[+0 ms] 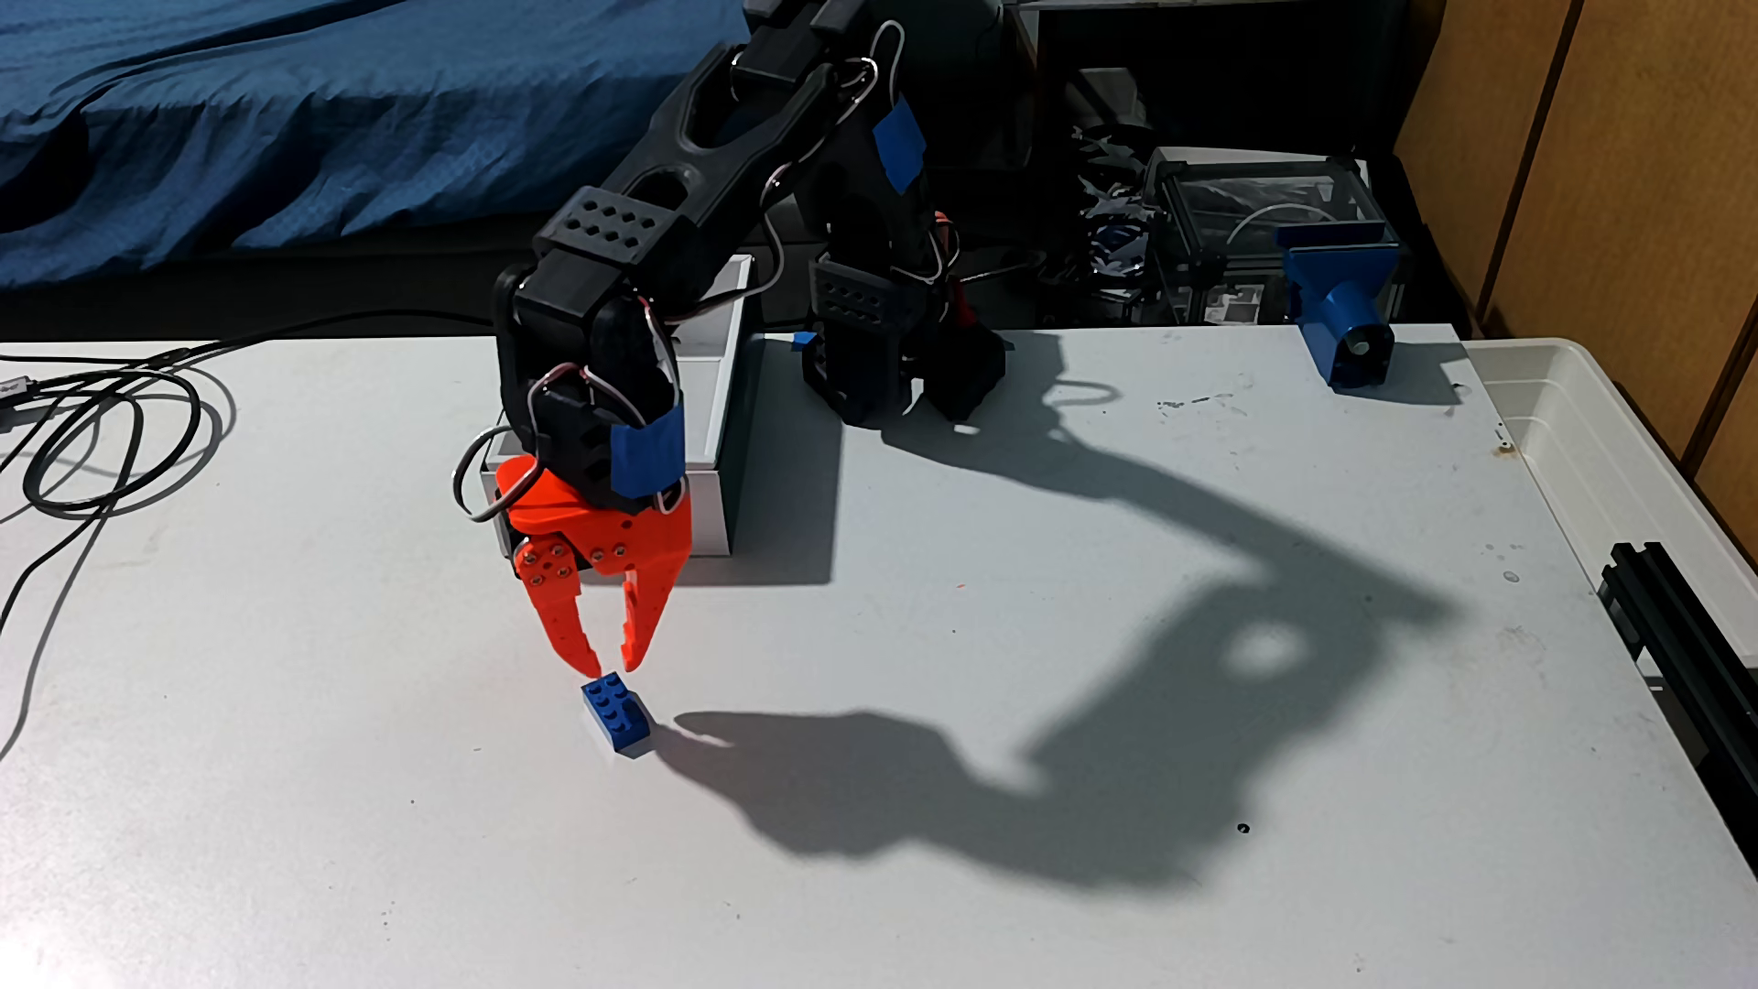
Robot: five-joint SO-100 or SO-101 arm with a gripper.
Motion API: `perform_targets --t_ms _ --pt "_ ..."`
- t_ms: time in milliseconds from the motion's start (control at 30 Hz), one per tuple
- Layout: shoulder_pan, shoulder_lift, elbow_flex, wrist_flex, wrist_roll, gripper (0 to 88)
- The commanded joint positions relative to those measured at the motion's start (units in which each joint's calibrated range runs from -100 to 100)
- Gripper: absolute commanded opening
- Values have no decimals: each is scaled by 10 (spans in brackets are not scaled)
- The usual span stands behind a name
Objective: Grab the blue brick and place in box
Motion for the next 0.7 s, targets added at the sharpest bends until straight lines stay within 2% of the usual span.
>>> perform_targets --t_ms 0,400,667 --pt "1 -5 -23 2 -2 71" --pt "16 -4 -22 2 2 78" --pt "16 1 -16 3 2 245"
